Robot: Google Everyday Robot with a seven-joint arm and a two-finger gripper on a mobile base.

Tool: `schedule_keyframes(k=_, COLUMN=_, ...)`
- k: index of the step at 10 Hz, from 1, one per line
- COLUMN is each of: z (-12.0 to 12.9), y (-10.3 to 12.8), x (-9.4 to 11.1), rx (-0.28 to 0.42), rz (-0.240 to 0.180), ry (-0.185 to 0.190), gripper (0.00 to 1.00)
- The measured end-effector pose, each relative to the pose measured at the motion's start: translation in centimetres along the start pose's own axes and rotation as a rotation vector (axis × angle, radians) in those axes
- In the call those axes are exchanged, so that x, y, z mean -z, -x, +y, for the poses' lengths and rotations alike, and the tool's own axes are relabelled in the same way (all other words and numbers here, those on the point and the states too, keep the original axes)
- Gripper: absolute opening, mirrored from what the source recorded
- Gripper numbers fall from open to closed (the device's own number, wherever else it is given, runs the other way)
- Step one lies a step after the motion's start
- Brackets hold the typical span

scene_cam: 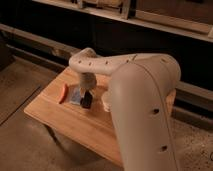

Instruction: Place the eraser on the white sponge

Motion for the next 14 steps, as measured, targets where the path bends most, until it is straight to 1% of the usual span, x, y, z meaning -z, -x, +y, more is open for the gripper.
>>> schedule_keyframes(k=2, z=1.2, y=0.0, x=1.8, rx=0.028, rz=-0.024, ry=-0.016, gripper=0.00)
schedule_keyframes(k=4, z=3.2, y=0.0, x=3.7, rx=0.070, rz=-0.043, ry=-0.022, gripper=0.00)
schedule_keyframes(k=5, z=4.3, y=0.1, x=4.5, rx=0.095, rz=-0.053, ry=-0.022, gripper=0.00)
schedule_keyframes(k=6, z=5.1, y=0.2, x=4.8, rx=0.113, rz=-0.055, ry=-0.023, gripper=0.00)
schedule_keyframes(k=7, z=6.4, y=0.3, x=4.9, rx=0.136, rz=-0.053, ry=-0.016, gripper=0.00)
schedule_keyframes(k=9, z=7.3, y=0.9, x=4.4, rx=0.149, rz=-0.039, ry=-0.005, gripper=0.00)
schedule_keyframes(k=12, z=7.9, y=1.8, x=3.1, rx=0.161, rz=-0.010, ry=-0.010, gripper=0.00)
schedule_keyframes(k=14, z=8.0, y=2.6, x=2.4, rx=0.159, rz=0.006, ry=-0.004, gripper=0.00)
